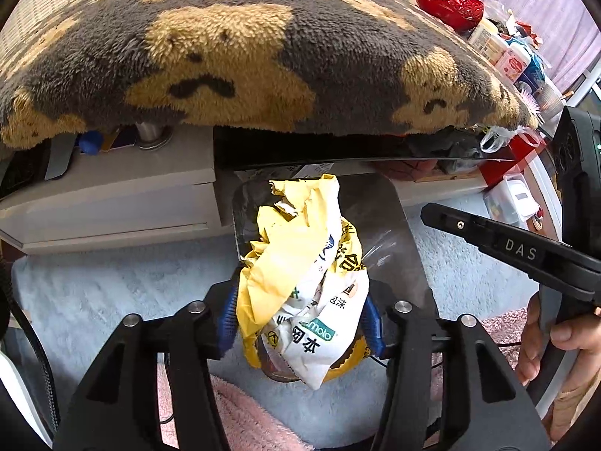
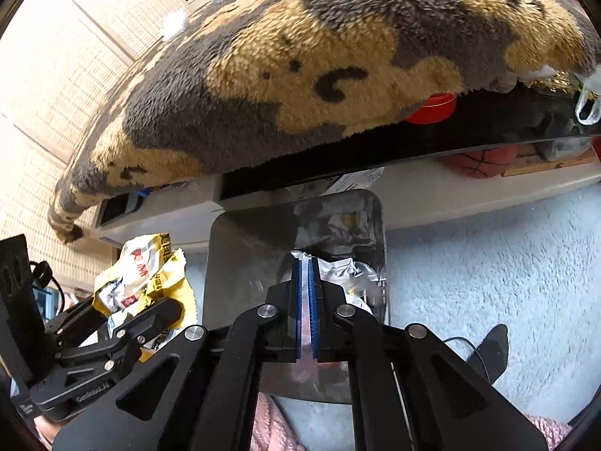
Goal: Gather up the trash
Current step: 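Open both grippers to drop the wrappers and bag into the bin, then move both open grippers back over the remaining trash on the blanket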
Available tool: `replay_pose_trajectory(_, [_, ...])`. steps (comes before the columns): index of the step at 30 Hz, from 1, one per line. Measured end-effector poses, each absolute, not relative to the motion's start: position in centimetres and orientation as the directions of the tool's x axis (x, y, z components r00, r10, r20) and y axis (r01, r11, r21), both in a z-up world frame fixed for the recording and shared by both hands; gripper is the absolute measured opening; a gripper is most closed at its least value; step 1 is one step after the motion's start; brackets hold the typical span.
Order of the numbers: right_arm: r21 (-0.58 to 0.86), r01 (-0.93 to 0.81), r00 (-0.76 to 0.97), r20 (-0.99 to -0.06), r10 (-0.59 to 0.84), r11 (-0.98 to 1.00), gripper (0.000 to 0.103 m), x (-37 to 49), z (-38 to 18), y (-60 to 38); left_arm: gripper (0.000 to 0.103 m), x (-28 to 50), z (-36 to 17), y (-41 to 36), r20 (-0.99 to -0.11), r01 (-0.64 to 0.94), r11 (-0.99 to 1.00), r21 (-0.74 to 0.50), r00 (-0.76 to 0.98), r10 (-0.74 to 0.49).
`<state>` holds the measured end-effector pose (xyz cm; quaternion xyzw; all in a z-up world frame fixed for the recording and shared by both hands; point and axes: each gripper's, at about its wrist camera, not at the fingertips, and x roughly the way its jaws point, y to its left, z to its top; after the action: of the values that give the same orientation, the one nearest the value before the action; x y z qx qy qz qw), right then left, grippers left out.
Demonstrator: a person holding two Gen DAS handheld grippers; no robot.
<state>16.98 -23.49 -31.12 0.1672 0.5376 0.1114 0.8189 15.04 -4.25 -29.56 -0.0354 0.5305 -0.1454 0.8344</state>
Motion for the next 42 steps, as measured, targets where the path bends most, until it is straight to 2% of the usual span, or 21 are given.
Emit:
replay_pose_trajectory(4, [0.396, 0.010, 0.407, -0.841, 0.358, 0.918, 0.008, 16.9, -30.8, -23.9, 0.061, 15.0, -29.4, -4.5, -0.879, 0.207, 0.957, -0.202, 0.393, -0.271])
replay_pose_trajectory(5, [0.394, 0.012, 0.411, -0.840, 0.355, 0.919, 0.013, 16.8, -30.6, -24.0, 0.063, 15.0, -29.4, -4.5, -0.880, 0.207, 0.958, -0.199, 0.393, -0.268])
replay_pose_trajectory(6, [0.395, 0.012, 0.415, -0.838, 0.355, 0.918, 0.030, 16.8, -30.5, -24.0, 0.067, 14.9, -29.3, -4.6, -0.880, 0.206, 0.959, -0.196, 0.394, -0.265])
replay_pose_trajectory(8, [0.396, 0.014, 0.432, -0.830, 0.352, 0.918, 0.055, 16.6, -30.3, -24.2, 0.074, 14.8, -29.1, -4.7, -0.881, 0.208, 0.960, -0.190, 0.396, -0.260])
replay_pose_trajectory(11, [0.384, 0.011, 0.451, -0.826, 0.338, 0.923, 0.060, 16.6, -29.7, -24.2, 0.087, 14.5, -28.6, -4.9, -0.876, 0.213, 0.961, -0.174, 0.413, -0.250])
replay_pose_trajectory(13, [0.380, 0.014, 0.459, -0.824, 0.331, 0.925, 0.076, 16.5, -29.4, -24.3, 0.093, 14.2, -28.3, -4.9, -0.872, 0.216, 0.961, -0.172, 0.420, -0.250])
replay_pose_trajectory(15, [0.370, 0.015, 0.474, -0.821, 0.319, 0.929, 0.093, 16.3, -29.2, -24.4, 0.095, 13.9, -28.0, -4.8, -0.869, 0.215, 0.962, -0.169, 0.427, -0.249])
replay_pose_trajectory(18, [0.373, 0.010, 0.486, -0.813, 0.322, 0.928, 0.099, 16.2, -28.9, -24.6, 0.095, 13.8, -27.4, -4.5, -0.866, 0.212, 0.962, -0.171, 0.434, -0.250])
replay_pose_trajectory(25, [0.330, 0.013, 0.478, -0.831, 0.284, 0.944, 0.099, 16.7, -28.8, -24.8, 0.095, 14.3, -25.0, -3.2, -0.840, 0.200, 0.963, -0.182, 0.478, -0.258])
replay_pose_trajectory(34, [0.347, -0.022, 0.612, -0.737, 0.287, 0.938, 0.100, 20.6, -21.1, -25.2, 0.095, 17.9, -21.2, -1.0, -0.795, 0.167, 0.973, -0.159, 0.563, -0.227])
replay_pose_trajectory(42, [0.384, -0.024, 0.635, -0.707, 0.311, 0.923, 0.099, 27.7, -18.1, -25.6, 0.095, 23.9, -18.8, -0.6, -0.788, 0.143, 0.983, -0.111, 0.590, -0.175])
